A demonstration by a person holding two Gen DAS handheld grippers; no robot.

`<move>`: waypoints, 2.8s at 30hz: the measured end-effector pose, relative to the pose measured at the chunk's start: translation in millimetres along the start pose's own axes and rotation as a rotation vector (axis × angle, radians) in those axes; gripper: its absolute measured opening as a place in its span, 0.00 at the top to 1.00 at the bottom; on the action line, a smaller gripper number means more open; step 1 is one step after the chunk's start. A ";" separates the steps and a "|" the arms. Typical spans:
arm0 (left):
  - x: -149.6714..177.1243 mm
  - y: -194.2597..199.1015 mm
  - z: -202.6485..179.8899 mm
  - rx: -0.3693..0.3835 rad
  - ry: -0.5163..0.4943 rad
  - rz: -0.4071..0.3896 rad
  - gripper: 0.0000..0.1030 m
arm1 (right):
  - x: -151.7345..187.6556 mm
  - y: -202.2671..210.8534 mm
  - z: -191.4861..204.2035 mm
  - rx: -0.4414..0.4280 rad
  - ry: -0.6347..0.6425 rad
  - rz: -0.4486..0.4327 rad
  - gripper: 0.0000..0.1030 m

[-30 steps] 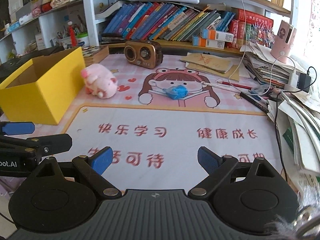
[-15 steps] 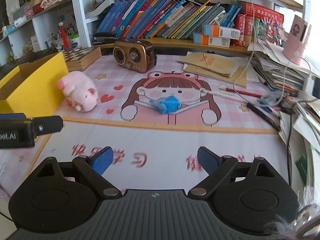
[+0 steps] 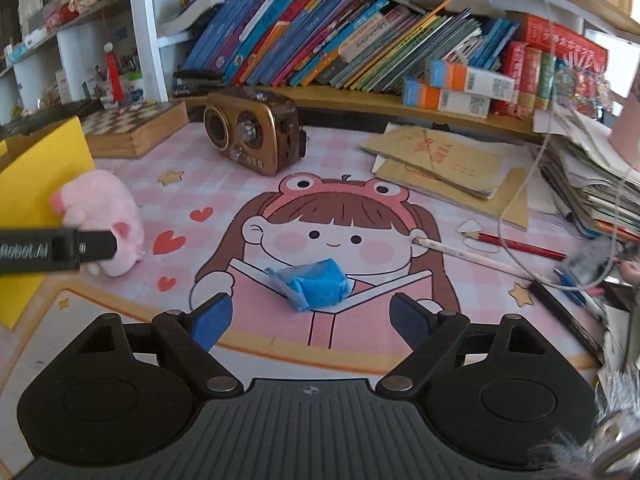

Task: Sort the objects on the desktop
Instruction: 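Grasp the pink plush pig with the left tool while the right tool grasps the blue item, then lift the plush pig and blue item and carry them toward the yellow box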

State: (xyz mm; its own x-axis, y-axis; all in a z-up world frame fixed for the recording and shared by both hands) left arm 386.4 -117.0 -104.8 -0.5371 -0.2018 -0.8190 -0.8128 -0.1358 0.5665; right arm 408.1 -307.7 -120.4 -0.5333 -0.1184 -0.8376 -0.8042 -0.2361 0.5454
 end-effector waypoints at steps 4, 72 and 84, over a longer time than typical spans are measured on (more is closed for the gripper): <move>-1.0 -18.0 2.7 -0.066 0.010 0.004 0.08 | 3.6 -16.6 -0.3 -0.005 0.018 0.023 0.18; 34.5 157.0 36.3 0.342 -0.120 -0.112 0.33 | 50.9 146.1 82.3 -0.018 -0.057 0.011 0.63; 66.6 200.5 93.4 0.357 -0.114 -0.078 0.33 | 76.0 184.6 148.0 -0.038 -0.046 0.013 0.63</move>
State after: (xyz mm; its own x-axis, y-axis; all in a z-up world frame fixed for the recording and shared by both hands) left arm 166.6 -67.0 -54.2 -0.4760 -0.0920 -0.8746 -0.8687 0.2042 0.4513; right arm 180.3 -217.6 -78.9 -0.5555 -0.0775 -0.8279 -0.7872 -0.2718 0.5536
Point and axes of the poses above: each gripper's, at about its wrist camera, not at the fingertips, and y roughly against the way its jaws point, z to its left, x to its underside, the point moved 8 cm from there along -y, roughly the way its jaws point, and after that the axes turned 9 degrees about -z, right-handed, at the moved point
